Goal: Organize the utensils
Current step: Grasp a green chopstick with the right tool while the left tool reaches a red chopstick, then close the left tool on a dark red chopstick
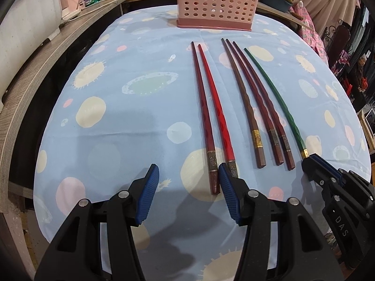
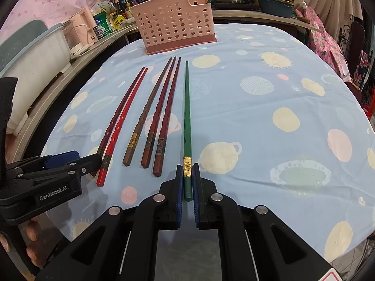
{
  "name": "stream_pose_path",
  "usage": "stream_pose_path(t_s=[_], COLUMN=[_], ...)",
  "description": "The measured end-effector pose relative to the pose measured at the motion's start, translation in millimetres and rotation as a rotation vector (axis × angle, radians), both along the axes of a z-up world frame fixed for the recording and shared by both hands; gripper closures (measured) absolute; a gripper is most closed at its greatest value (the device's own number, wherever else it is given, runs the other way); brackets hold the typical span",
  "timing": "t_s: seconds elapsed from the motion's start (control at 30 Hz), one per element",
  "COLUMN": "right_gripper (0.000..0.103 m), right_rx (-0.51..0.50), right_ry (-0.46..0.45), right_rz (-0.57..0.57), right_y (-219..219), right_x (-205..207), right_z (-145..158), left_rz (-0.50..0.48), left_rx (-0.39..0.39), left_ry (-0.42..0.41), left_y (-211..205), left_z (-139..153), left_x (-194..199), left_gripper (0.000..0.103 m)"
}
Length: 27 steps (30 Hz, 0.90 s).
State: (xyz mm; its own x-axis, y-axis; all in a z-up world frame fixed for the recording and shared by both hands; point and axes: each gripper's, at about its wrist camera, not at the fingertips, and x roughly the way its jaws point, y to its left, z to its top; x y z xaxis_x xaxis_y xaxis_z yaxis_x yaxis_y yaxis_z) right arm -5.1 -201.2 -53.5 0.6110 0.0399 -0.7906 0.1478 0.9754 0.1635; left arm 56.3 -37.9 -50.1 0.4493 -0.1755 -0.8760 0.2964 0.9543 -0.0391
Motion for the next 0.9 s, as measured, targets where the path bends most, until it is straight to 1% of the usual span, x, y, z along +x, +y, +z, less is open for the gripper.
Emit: stream_pose_path(t_s=[0.17, 0.27, 0.33, 0.4, 0.43, 0.5, 0.8, 0.9], right_gripper=[0.096, 0.096, 0.096, 0.096, 0.096, 0.096, 0.096, 0.096], right_rx=[0.000, 0.000, 0.000, -0.001, 0.000, 0.000, 0.004, 0.007], right_ry=[0.000, 0.000, 0.000, 0.001, 0.001, 0.001, -0.004, -0.016], right_rz=[0.000, 0.000, 0.000, 0.000, 0.000, 0.000, 0.000, -0.002], right_y=[0.0, 0.0, 0.0, 0.0, -0.1, -0.2, 0.4, -0.3], right_x=[-0.1, 0.0, 0.0, 0.0, 0.0, 0.0, -1.0, -1.6], right_z=[0.0, 0.0, 0.0, 0.1, 0.1, 0.2, 2.0, 6.8], left_rz=[0.007, 0.015, 0.020, 0.028, 0.030, 0.033, 0.045, 0.055], left_rx=[0.009, 0.011, 0.008, -0.001, -0.005, -0.012, -0.034, -0.037], left_ry=[-0.007, -0.010, -0.009, -0.004, -0.001, 0.005, 0.021, 0.009], left_y=[-0.3, 1.6, 4.0, 7.2, 8.3, 10.8, 20.7, 25.7], left_z=[-0.7, -0.4, 0.4, 1.0, 1.3, 1.4, 4.0, 9.3], left_x=[0.5, 0.8, 2.4, 4.7, 5.9, 7.7, 11.7, 12.0], left_gripper=[0.053, 0.059, 0.071, 0.078, 0.084, 0.093, 0.095, 0.095])
